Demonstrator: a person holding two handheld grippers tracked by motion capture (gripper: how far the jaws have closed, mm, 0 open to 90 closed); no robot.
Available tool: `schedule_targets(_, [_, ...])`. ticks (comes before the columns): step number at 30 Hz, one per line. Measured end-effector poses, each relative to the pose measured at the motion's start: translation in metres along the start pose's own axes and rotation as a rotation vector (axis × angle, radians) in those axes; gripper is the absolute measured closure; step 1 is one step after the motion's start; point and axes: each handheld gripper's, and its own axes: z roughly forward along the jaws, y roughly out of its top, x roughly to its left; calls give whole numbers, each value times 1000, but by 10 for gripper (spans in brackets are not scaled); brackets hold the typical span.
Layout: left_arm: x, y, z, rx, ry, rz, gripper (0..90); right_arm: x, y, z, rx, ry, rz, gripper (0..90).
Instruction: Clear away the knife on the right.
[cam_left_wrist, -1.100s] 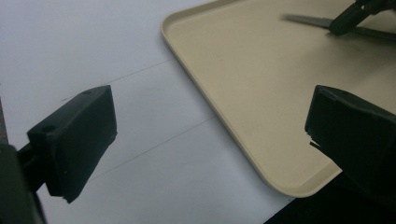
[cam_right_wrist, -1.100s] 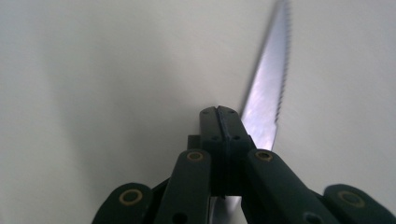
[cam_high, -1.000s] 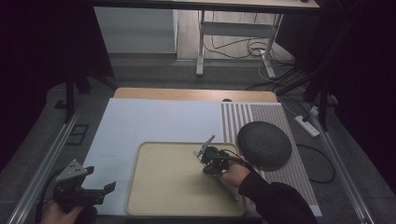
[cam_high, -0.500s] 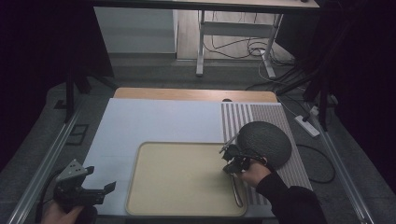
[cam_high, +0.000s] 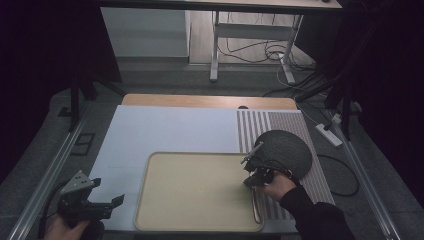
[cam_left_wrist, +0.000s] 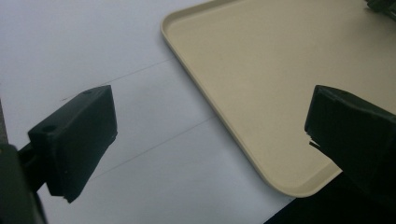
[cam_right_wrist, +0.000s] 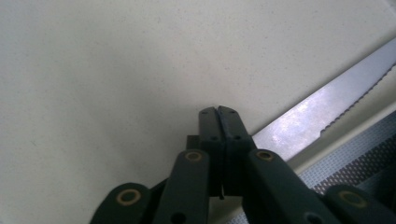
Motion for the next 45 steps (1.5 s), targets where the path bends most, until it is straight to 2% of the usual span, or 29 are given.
schedule_targets(3, [0,0,0,3,0,1,33,-1,1,-3,-34,17,27,844])
schedule_targets(8, [0,0,1,6,1,5,33,0,3,-7,-68,4,34,769])
schedule_targets(14, [0,0,1,6,2,5,33,4,5,-13,-105,-6,37,610])
schedule_targets(18, [0,0,1,5,2,4,33,6,7,-15,-111,-24,33,494])
schedule_targets(21, [0,0,1,5,2,5,33,8,8,-16,-118,-22,34,442])
schedule_targets(25, [0,0,1,6,2,5,33,9,7,-20,-125,-24,47,317])
schedule_targets(30, [-1,0,0,5,2,6,33,8,4,-25,-158,-11,60,278])
schedule_targets(35, [0,0,0,4,2,5,33,4,-3,-29,-207,-11,85,134])
schedule_targets(39, [-1,0,1,5,2,7,33,4,-10,-30,-215,-54,68,72])
schedule_targets(41, [-1,0,1,6,2,6,33,4,-12,-30,-219,-55,68,23])
schedule_targets(45, [-1,0,1,6,2,7,33,5,-17,-32,-236,-80,60,0])
